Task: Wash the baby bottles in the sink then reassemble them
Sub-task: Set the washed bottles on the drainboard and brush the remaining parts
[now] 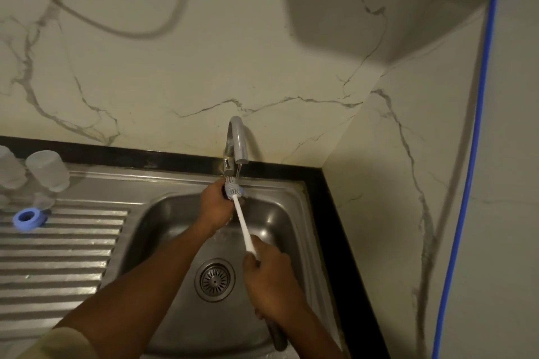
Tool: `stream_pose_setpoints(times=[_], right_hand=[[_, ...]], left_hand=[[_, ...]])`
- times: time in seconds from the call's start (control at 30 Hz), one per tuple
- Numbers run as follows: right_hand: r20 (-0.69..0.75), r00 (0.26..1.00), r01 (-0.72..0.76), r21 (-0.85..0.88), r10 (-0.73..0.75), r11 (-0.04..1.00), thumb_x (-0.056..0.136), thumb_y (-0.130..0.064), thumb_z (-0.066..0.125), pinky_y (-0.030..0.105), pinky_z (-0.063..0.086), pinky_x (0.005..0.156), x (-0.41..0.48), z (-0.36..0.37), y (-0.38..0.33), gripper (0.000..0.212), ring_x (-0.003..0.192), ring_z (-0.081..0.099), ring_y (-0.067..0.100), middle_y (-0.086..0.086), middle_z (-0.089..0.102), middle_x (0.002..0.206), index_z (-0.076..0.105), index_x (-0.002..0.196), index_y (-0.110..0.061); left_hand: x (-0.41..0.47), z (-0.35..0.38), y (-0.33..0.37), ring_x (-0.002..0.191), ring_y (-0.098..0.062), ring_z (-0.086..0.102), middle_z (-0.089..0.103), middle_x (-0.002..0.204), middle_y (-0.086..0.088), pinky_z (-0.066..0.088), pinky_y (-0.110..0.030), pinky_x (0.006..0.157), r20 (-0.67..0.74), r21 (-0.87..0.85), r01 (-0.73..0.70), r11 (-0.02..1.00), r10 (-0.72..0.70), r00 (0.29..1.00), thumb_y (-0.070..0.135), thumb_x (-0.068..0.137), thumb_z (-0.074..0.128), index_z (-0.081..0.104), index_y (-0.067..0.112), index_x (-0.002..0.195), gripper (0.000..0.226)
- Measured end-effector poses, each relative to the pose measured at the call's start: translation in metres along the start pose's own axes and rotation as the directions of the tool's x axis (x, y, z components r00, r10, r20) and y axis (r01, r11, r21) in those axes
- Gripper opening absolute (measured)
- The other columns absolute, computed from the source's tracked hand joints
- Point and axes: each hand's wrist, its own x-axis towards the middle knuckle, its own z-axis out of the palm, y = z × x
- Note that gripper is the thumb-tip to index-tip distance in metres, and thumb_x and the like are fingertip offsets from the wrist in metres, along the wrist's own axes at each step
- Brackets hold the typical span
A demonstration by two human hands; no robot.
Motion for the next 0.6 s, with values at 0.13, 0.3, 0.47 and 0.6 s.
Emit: stream_pose_setpoints(times=[0.13, 0.3, 0.47, 0.6], right_hand=[[0.005, 1.0, 0.013, -0.002, -0.013, 1.0, 0.099, -0.029, 0.041, 0.035, 0.061, 0.062, 0.0, 0.005, 0.007, 0.036, 0.07, 0.068, 0.017, 0.002, 0.066, 0.092, 0.053, 0.133, -0.037], [-0.036, 0.998, -0.04, 0.078, 0.043, 0.996, 0.1, -0.027, 0.042, 0.034, 0.06, 0.057, 0.015, -0.004, 0.013, 0.033, 0.065, 0.068, 0.016, 0.004, 0.067, 0.094, 0.057, 0.129, -0.028], [0.045, 0.997, 0.058, 0.023, -0.059, 0.998, 0.098, -0.025, 0.044, 0.032, 0.058, 0.056, 0.015, -0.02, 0.036, 0.041, 0.07, 0.068, 0.02, 0.007, 0.068, 0.097, 0.05, 0.136, -0.038], [-0.161, 0.987, -0.007, -0.03, 0.002, 1.0, 0.096, -0.022, 0.05, 0.032, 0.056, 0.078, 0.025, -0.045, 0.09, 0.041, 0.09, 0.07, 0.022, 0.007, 0.073, 0.103, 0.057, 0.135, -0.031]], left_hand=[[0.006, -0.006, 0.0, 0.088, -0.012, 0.064, 0.069, 0.099, 0.0, 0.053, -0.03, 0.085, -0.096, 0.077, 0.007, 0.997, 0.001, 0.995, 0.003, 0.083, 0.076, 0.068, 0.015, 0.105, 0.026], [0.002, 0.002, 0.007, 0.099, -0.019, 0.065, 0.071, 0.108, -0.005, 0.055, -0.035, 0.09, -0.023, 0.151, -0.026, 0.988, 0.03, 0.999, 0.004, 0.076, 0.082, 0.07, 0.01, 0.113, 0.039], [-0.005, 0.008, 0.003, 0.101, -0.018, 0.066, 0.071, 0.11, -0.003, 0.055, -0.035, 0.091, -0.055, 0.167, -0.002, 0.986, 0.012, 0.998, 0.008, 0.081, 0.079, 0.067, 0.013, 0.117, 0.038], [-0.012, 0.016, 0.008, 0.108, -0.018, 0.059, 0.063, 0.12, -0.004, 0.05, -0.031, 0.091, -0.042, 0.135, 0.011, 0.991, -0.005, 0.999, 0.006, 0.086, 0.074, 0.058, 0.009, 0.13, 0.046]])
